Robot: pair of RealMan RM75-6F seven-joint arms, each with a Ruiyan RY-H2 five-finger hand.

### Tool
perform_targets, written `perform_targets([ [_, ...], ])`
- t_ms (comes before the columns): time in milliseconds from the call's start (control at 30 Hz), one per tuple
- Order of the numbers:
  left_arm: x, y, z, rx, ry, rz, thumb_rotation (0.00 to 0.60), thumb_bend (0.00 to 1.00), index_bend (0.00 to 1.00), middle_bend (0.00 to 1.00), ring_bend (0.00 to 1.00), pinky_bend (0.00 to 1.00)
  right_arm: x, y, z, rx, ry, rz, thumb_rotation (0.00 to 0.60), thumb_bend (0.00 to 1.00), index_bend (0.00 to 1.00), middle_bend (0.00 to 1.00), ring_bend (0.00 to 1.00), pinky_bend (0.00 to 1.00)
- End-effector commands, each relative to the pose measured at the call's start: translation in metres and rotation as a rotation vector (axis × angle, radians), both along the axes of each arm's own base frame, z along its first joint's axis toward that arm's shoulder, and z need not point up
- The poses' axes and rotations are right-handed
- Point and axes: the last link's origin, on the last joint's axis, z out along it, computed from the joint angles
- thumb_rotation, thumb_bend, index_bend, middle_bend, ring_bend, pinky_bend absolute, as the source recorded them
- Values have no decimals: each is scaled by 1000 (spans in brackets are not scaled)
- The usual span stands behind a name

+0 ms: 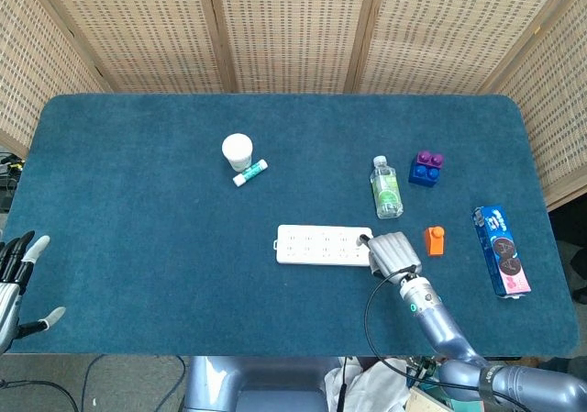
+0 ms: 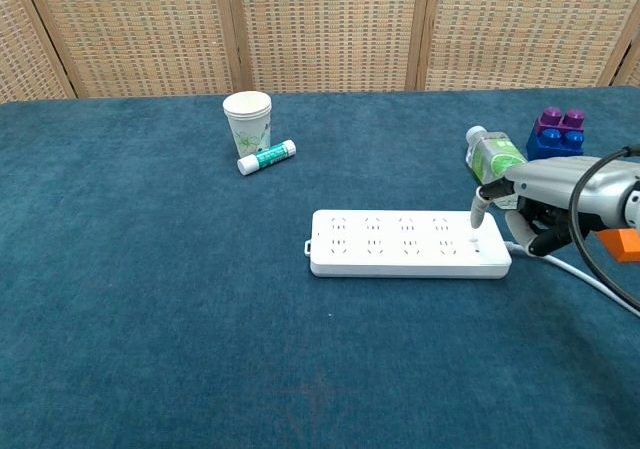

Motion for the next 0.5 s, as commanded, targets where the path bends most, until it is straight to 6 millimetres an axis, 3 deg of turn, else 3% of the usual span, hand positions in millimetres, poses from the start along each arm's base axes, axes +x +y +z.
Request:
perform_targets([
  [33, 0, 0, 0, -1, 1, 1, 600, 0, 0, 0, 0, 0, 0, 0, -4, 5, 14, -8, 600, 813, 300, 884, 919, 1000],
  [500, 0, 0, 0, 2, -1, 1, 600, 0, 0, 0, 0, 0, 0, 0, -14, 19, 55, -32, 600, 813, 307, 885, 919, 1000],
])
